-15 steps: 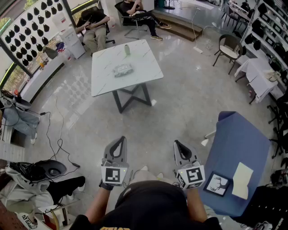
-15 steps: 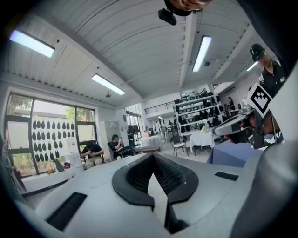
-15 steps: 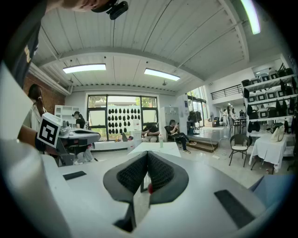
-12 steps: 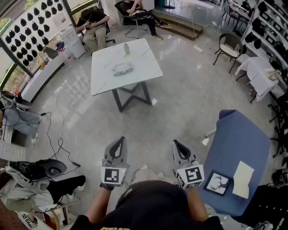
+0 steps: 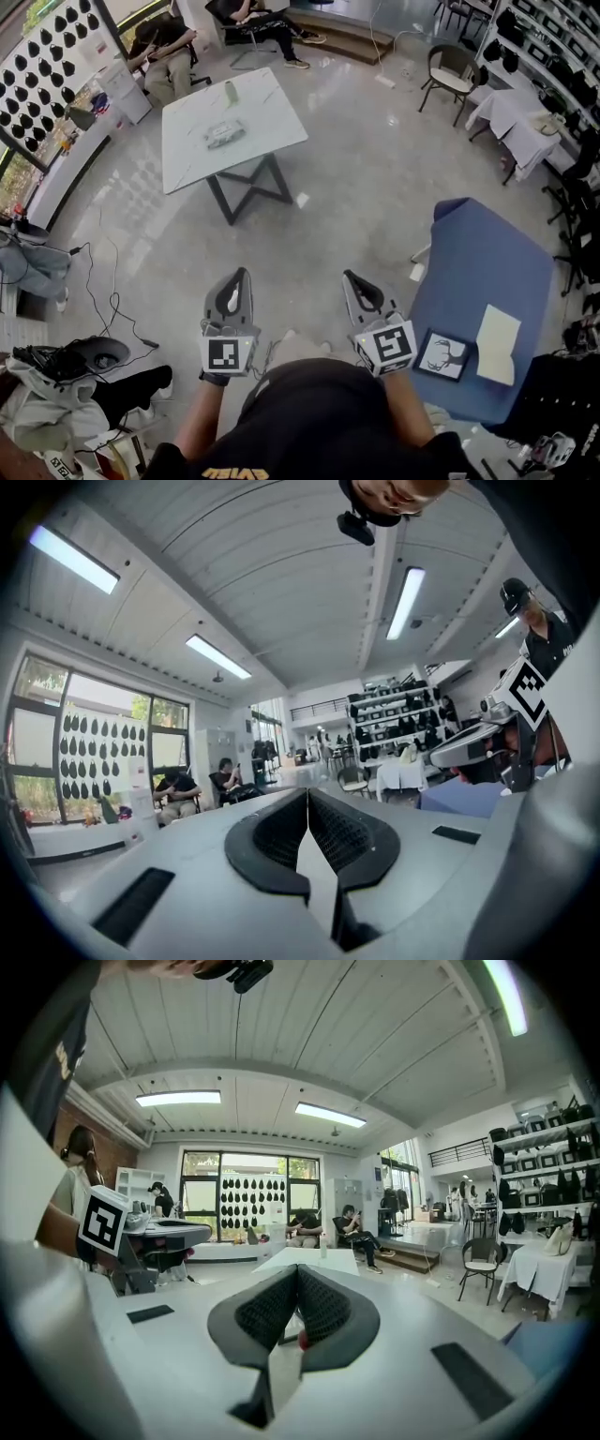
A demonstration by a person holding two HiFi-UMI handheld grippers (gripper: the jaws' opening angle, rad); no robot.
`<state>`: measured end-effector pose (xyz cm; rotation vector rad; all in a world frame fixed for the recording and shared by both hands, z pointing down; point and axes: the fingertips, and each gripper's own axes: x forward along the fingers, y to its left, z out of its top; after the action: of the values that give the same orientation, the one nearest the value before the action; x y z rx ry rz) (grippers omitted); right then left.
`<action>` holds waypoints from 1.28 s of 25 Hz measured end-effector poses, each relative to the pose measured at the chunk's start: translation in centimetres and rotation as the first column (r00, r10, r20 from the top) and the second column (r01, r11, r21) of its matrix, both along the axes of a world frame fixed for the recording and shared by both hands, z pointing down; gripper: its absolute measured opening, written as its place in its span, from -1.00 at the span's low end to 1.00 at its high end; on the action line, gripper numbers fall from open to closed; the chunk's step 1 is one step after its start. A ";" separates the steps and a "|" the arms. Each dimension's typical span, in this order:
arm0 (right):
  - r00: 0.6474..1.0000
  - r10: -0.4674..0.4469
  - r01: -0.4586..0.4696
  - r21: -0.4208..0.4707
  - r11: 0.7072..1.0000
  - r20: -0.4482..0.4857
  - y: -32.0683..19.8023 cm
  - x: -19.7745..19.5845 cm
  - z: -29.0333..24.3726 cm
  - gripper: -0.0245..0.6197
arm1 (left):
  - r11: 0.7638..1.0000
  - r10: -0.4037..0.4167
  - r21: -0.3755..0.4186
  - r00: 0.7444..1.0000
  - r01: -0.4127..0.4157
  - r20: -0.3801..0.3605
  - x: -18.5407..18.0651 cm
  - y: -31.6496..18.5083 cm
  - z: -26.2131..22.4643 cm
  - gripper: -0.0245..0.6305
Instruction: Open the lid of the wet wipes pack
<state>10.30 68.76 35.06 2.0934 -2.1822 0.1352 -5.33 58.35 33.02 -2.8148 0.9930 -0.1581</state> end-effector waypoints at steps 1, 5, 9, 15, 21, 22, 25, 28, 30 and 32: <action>1.000 0.001 -0.001 0.005 1.000 -0.022 0.1 0.3 -0.1 -0.92 | 1.000 0.004 0.007 1.000 -0.004 -0.004 0.5 0.0 -0.2 -0.87; 0.999 0.038 -0.038 0.017 0.999 -0.017 0.5 1.7 -0.9 -0.92 | 0.999 0.005 0.043 1.000 -0.006 0.007 2.0 0.3 -1.1 -0.86; 0.998 0.064 -0.063 0.057 0.996 -0.017 0.4 3.1 -2.2 -0.92 | 0.996 0.025 0.086 1.000 -0.025 0.007 3.9 0.5 -2.1 -0.86; 0.996 0.067 -0.062 0.099 0.993 -0.052 -0.1 3.7 -3.7 -0.88 | 0.992 0.010 0.128 1.000 -0.013 0.023 3.7 0.3 -3.4 -0.85; 0.998 0.042 -0.038 0.098 0.994 -0.045 -0.7 3.6 -3.8 -0.54 | 0.994 -0.026 0.109 0.998 0.019 0.061 2.0 0.0 -3.0 -0.48; 0.998 0.038 -0.034 0.095 0.995 -0.041 -0.7 3.6 -3.7 -0.45 | 0.994 -0.028 0.112 0.997 0.020 0.075 1.8 0.0 -2.8 -0.43; 0.999 0.019 -0.016 0.081 0.997 -0.034 -0.9 3.5 -3.0 -0.20 | 0.993 -0.029 0.114 0.991 0.014 0.129 1.8 0.2 -1.9 -0.14; 0.999 -0.006 0.008 0.058 0.998 -0.040 -1.4 3.6 -2.2 0.04 | 0.993 -0.033 0.113 0.984 0.013 0.175 1.6 0.1 -1.3 0.18; 0.999 -0.013 0.015 0.044 0.999 -0.044 -2.0 3.8 -1.8 0.04 | 0.994 -0.058 0.105 0.985 0.041 0.161 1.2 -0.3 -1.4 0.19; 0.999 -0.020 0.021 0.037 0.999 -0.047 -2.7 3.8 -1.5 0.03 | 0.992 -0.088 0.102 0.988 0.075 0.127 0.5 -1.2 -1.6 0.18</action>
<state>14.10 66.05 33.60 2.0709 -2.1954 0.0436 -4.80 57.15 31.43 -2.6400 1.0558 -0.2926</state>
